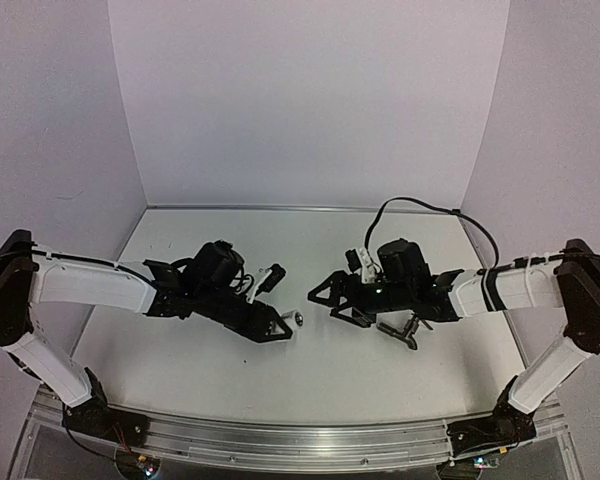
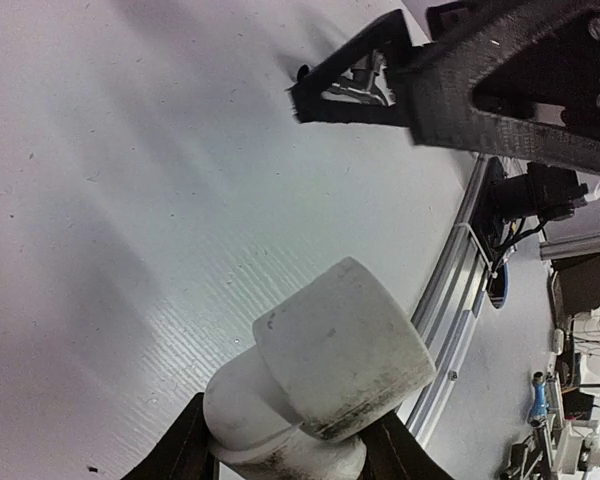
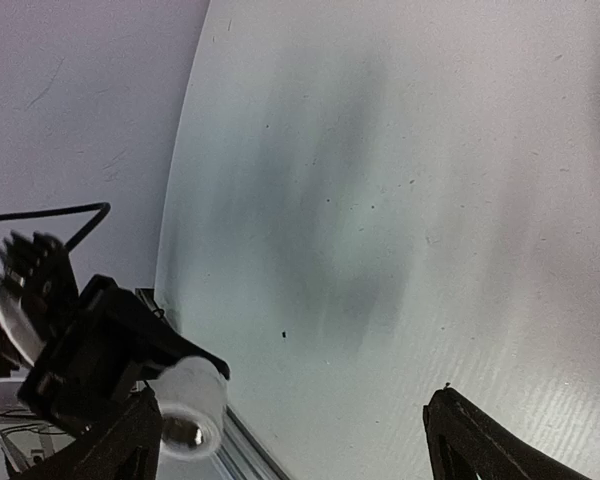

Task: Install the water faucets

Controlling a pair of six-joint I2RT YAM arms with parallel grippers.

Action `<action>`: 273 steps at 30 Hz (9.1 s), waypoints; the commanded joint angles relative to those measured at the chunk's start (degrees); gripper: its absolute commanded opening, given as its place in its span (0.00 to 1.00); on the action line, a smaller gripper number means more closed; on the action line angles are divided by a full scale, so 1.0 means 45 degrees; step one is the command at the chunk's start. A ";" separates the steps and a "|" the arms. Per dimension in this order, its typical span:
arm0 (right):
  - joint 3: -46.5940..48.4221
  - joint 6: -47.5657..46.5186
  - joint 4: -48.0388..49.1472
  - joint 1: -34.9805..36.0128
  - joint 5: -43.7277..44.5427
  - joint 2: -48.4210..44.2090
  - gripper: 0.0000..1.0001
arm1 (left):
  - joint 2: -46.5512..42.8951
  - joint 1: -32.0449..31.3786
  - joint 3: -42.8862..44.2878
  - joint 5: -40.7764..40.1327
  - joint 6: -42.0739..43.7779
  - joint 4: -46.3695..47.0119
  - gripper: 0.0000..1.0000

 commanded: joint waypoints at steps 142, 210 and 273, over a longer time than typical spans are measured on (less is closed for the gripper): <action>0.1637 -0.0657 0.5352 0.3698 0.1315 -0.0819 0.00 | -0.3835 0.2361 -0.3520 0.6234 -0.5776 1.2198 0.53; -0.4863 -0.2501 -0.2617 -0.5155 0.2211 -0.4712 0.98 | -0.2819 0.2815 -0.3823 0.6362 -0.5919 1.2273 0.00; -0.2673 -0.6257 0.1608 -0.3638 -0.1200 -0.5653 0.00 | -0.3111 0.2812 -0.3134 0.5769 -0.7916 1.2258 0.00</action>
